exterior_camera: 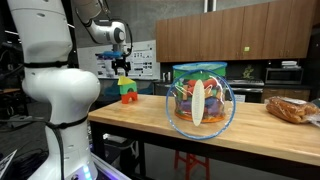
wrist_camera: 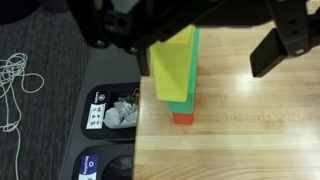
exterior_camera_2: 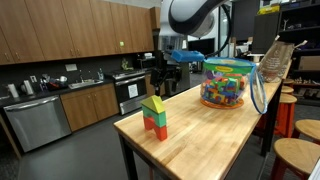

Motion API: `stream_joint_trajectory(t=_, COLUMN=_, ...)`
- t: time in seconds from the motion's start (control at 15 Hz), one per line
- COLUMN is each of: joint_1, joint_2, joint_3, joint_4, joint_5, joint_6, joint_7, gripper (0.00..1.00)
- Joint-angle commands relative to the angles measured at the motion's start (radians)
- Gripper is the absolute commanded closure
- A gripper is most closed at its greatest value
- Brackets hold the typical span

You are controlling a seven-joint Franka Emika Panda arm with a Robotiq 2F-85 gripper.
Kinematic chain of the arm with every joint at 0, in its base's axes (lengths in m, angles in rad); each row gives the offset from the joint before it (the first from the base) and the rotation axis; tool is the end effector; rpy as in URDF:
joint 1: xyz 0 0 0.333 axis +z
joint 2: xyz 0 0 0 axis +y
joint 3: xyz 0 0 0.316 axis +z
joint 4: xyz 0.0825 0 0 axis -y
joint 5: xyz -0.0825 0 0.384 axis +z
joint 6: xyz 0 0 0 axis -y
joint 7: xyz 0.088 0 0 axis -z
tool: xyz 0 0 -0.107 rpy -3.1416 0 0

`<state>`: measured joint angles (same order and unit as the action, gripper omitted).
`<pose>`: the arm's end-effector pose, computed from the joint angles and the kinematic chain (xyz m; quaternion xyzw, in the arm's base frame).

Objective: Put the blocks on the table in the clear bag.

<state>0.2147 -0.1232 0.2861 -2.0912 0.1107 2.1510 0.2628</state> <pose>0.4658 0.2652 0.4924 -0.9912 -0.0928 -0.0711 0.0624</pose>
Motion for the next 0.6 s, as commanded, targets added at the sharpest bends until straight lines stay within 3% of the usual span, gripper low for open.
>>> stream_joint_trajectory(t=0.0, joint_1=0.023, joint_2=0.078, joint_3=0.004, joint_4=0.044, joint_5=-0.032, joint_6=0.051, joint_7=-0.062, gripper=0.0)
stream_joint_trajectory(t=0.4, joint_1=0.042, joint_2=0.158, joint_3=0.001, joint_4=0.066, joint_5=-0.083, joint_6=0.118, joint_7=-0.105, gripper=0.0)
stream_joint_trajectory(t=0.47, joint_1=0.044, joint_2=0.167, joint_3=0.0, joint_4=0.068, joint_5=-0.086, joint_6=0.126, joint_7=-0.11, gripper=0.25)
stream_joint_trajectory(t=0.53, joint_1=0.045, joint_2=0.174, joint_3=-0.001, joint_4=0.07, joint_5=-0.092, joint_6=0.132, joint_7=-0.111, gripper=0.27)
